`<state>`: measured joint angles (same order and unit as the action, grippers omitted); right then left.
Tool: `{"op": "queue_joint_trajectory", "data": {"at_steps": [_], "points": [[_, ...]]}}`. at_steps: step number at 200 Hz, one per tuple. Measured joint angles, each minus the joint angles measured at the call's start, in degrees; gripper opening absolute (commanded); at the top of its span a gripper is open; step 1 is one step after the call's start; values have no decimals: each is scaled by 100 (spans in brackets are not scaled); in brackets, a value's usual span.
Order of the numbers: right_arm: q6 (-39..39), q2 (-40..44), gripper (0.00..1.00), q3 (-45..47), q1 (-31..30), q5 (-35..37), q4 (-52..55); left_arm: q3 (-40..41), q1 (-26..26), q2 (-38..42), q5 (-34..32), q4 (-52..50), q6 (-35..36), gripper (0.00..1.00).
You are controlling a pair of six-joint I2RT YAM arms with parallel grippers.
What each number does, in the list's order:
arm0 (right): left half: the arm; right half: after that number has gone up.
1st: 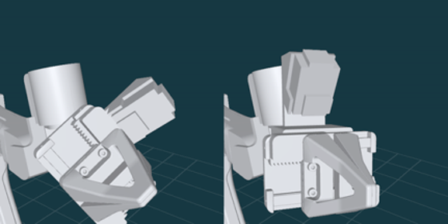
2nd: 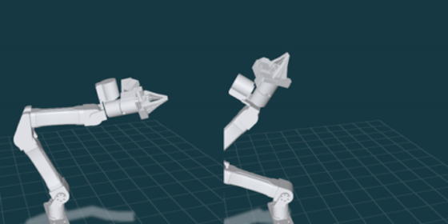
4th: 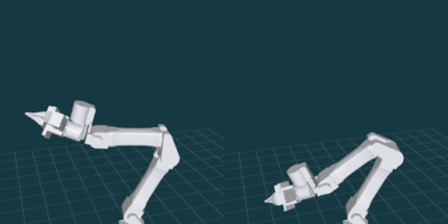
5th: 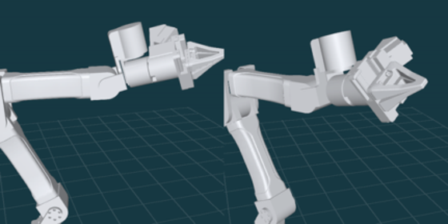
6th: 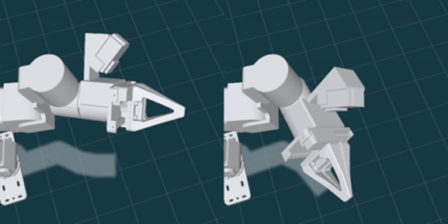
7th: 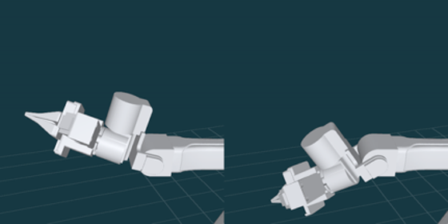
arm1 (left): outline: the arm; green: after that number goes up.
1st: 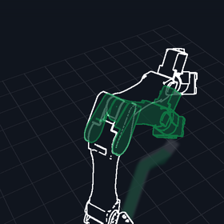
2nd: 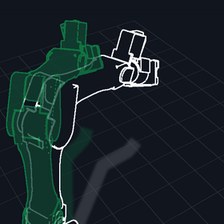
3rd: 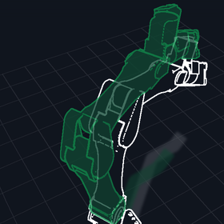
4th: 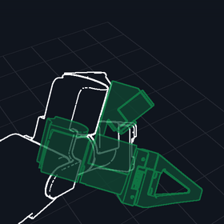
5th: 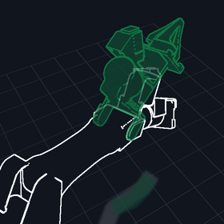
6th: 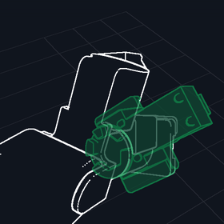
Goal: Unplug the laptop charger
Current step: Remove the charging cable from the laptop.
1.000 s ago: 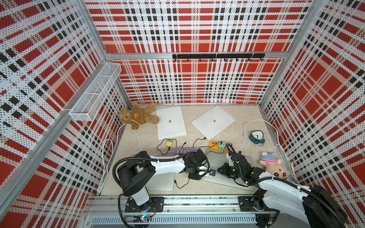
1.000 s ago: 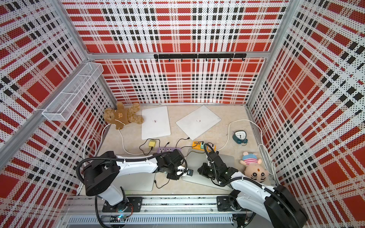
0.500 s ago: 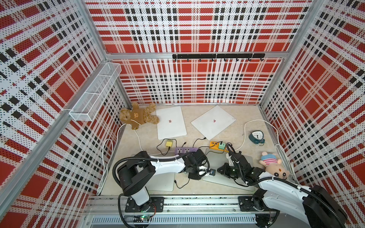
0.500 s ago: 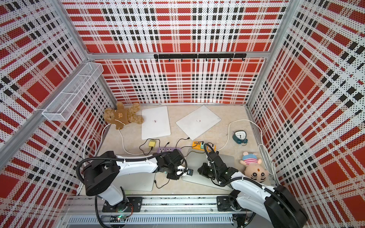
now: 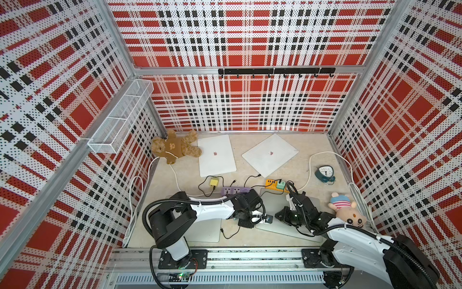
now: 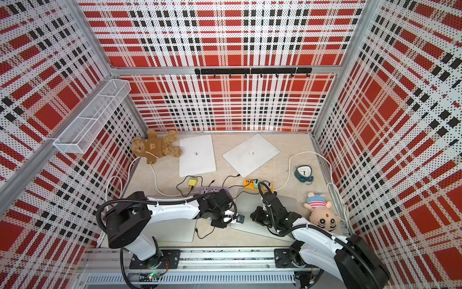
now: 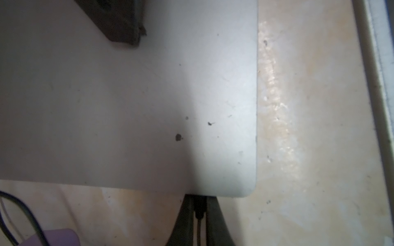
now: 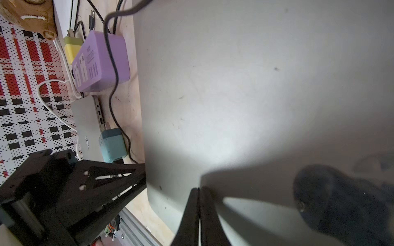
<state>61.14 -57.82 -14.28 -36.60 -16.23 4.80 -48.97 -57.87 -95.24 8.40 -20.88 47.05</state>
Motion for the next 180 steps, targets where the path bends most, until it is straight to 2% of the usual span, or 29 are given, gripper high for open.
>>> {"op": "queue_joint_trajectory", "data": {"at_steps": [118, 180], "points": [[-13, -9, 7, 0, 0, -2, -4, 2, 15, 4, 15, -15, -275, 0], [-22, -11, 7, 0, 0, 2, -4, 2, 13, 9, -57, -22, -48, 0]]}}
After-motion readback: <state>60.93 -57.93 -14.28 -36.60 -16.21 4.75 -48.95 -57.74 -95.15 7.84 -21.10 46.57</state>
